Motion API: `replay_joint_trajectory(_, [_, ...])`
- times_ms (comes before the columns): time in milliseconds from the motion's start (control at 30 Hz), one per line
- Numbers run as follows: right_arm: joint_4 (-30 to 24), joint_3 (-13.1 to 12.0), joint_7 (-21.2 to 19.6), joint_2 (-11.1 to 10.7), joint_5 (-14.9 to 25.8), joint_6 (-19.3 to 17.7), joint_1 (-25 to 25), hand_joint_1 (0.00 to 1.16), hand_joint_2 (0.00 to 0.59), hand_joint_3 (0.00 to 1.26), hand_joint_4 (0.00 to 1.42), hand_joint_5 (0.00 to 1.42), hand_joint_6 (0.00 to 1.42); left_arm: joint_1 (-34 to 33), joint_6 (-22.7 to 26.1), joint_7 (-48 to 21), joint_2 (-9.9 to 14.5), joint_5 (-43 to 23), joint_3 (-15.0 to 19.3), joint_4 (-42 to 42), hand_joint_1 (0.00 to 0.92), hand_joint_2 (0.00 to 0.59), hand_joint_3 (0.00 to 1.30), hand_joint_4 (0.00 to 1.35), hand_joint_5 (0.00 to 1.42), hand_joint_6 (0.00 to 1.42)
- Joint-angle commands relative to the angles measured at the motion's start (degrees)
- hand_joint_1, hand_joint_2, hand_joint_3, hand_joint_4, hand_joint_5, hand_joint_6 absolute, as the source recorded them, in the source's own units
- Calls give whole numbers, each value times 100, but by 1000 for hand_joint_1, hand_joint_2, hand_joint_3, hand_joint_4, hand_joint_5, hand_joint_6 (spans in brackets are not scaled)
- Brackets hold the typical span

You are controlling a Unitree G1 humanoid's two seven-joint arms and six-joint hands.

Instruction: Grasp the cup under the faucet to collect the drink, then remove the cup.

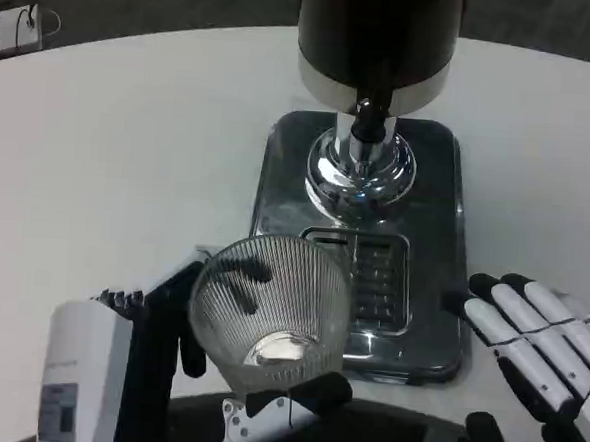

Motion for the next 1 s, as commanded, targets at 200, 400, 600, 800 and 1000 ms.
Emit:
replay_joint_trajectory(200, [-64, -27, 31, 2, 25, 20, 73, 162, 586, 125, 86, 98, 181, -245, -7, 128, 2, -44, 123, 157, 789, 0, 1029, 1120, 1197, 1346])
replay_joint_trajectory(400, [-81, -70, 31, 4, 50, 42, 123, 162, 586, 125, 86, 98, 181, -891, 99, 160, 83, -13, 278, 648, 789, 0, 1029, 1111, 1197, 1346])
replay_joint_trajectory(600, [-119, -45, 91, -7, 48, 72, 136, 162, 586, 121, 86, 98, 181, -1523, 145, 377, 187, -24, 372, 1383, 789, 0, 1029, 1107, 1197, 1346])
replay_joint_trajectory(800, [-165, -42, 147, 39, 6, 151, 185, 162, 586, 118, 87, 98, 181, -2001, 131, 568, 290, -78, 379, 2064, 789, 0, 1029, 1107, 1197, 1346])
replay_joint_trajectory(1000, [-160, -101, 119, 38, 30, 208, 213, 162, 586, 118, 87, 98, 181, -2744, 207, 829, 353, -32, 289, 2991, 789, 0, 1029, 1107, 1197, 1346])
